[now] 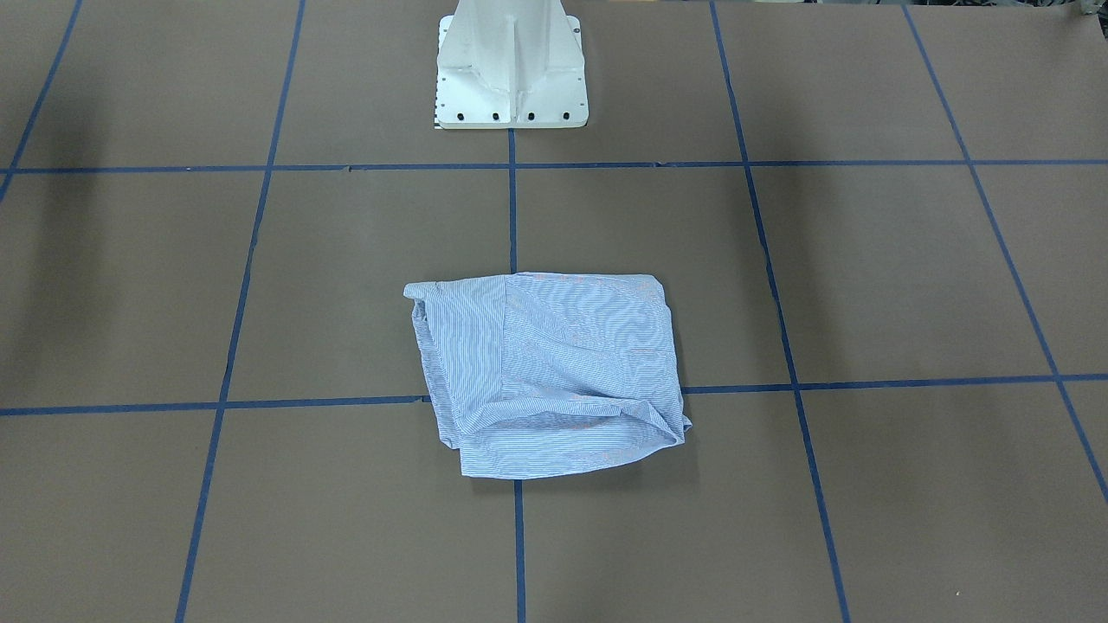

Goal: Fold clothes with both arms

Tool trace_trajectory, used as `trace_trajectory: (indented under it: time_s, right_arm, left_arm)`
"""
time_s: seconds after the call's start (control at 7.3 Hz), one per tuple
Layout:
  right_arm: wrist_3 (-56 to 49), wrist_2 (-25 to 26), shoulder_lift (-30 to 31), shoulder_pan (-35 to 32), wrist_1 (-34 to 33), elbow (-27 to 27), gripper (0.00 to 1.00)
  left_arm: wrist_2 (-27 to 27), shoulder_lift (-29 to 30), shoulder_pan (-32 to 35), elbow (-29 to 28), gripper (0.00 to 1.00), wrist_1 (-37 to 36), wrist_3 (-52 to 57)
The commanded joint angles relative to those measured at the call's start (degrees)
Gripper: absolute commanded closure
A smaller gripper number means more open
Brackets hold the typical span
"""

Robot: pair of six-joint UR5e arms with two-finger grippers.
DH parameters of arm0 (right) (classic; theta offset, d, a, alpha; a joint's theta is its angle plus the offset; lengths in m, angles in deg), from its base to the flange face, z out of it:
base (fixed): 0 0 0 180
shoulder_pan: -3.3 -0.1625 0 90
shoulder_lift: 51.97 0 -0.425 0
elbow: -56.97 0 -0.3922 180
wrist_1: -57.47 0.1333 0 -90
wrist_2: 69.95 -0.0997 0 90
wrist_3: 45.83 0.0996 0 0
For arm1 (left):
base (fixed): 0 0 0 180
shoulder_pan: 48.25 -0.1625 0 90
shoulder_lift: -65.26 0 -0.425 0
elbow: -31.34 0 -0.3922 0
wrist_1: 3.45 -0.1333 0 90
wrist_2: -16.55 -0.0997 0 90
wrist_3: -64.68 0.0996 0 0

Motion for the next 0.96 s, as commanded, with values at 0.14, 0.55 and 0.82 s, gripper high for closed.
trace_trajectory:
  time_s: [0.14,0.55,0.82]
  right_arm:
    - [0.0,0.1,-0.1,0.0,0.0,-0.1,0.00]
    - [0.1,0.1,-0.2,0.0,-0.1,0.0,0.00]
    - [0.1,0.1,-0.1,0.0,0.0,0.1,0.00]
  left_arm:
    - [0.0,-1.6,0.0,0.0,0.00,0.0,0.0]
    - [0.4,-1.6,-0.1,-0.1,0.00,0.1,0.0]
    - [0.5,-1.6,-0.1,0.0,0.00,0.1,0.0]
